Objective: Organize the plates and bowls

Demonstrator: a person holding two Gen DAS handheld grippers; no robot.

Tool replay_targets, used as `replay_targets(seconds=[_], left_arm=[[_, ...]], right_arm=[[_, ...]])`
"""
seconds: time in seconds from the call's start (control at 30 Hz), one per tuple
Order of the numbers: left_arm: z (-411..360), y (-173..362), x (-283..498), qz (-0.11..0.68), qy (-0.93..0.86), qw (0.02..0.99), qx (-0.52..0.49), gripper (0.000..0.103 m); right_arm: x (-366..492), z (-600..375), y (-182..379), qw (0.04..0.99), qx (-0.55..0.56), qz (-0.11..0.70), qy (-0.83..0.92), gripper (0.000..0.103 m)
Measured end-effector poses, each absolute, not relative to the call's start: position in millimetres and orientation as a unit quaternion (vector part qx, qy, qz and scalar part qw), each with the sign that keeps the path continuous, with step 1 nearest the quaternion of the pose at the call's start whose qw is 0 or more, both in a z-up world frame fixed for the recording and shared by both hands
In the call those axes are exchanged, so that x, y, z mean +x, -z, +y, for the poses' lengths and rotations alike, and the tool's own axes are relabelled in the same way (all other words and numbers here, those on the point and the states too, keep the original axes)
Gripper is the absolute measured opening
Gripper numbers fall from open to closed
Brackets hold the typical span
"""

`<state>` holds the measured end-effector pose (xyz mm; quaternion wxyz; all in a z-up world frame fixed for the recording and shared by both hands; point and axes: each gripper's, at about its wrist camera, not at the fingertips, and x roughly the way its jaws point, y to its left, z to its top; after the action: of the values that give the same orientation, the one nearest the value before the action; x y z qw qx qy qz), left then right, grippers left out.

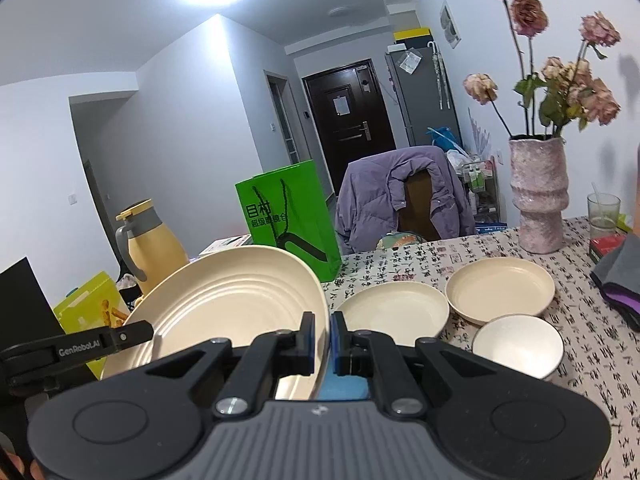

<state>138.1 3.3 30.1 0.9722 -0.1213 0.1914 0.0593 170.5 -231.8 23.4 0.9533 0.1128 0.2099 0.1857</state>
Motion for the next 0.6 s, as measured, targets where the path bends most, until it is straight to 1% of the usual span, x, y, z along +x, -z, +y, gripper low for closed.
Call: replay_targets(seconds=[0.6], left_arm=[[-43, -19, 102, 0.199, -0.049, 0.975, -0.089, 0.018]], right_arm=[[129, -278, -1, 0.952, 0.14, 0.21, -0.174, 0.008]])
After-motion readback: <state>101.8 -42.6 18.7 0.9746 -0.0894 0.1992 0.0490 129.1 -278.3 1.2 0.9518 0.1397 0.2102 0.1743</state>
